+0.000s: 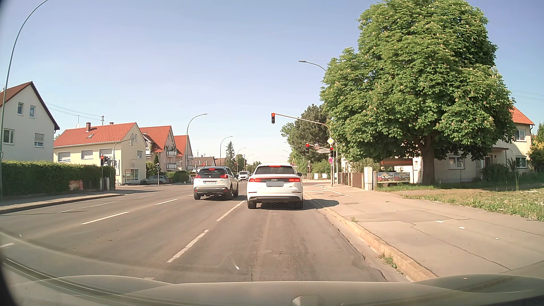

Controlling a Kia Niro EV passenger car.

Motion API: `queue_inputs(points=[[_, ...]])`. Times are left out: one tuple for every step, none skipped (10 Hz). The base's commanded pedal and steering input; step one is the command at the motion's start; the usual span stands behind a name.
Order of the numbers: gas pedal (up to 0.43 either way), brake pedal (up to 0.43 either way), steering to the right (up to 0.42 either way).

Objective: Follow the waypoints while adhering to traffic rules and regulations

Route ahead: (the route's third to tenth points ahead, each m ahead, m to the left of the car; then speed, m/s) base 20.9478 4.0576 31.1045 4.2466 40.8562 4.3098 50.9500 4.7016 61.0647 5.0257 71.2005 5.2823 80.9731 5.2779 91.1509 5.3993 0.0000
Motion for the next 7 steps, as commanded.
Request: queue_inputs(points=[[0.000, 0.146, 0.007], [0.000, 0.140, 0.007], [0.000, 0.140, 0.007], [0.000, 0.146, 0.007], [0.000, 0.140, 0.007], [0.000, 0.146, 0.007], [0.000, 0.140, 0.007]])
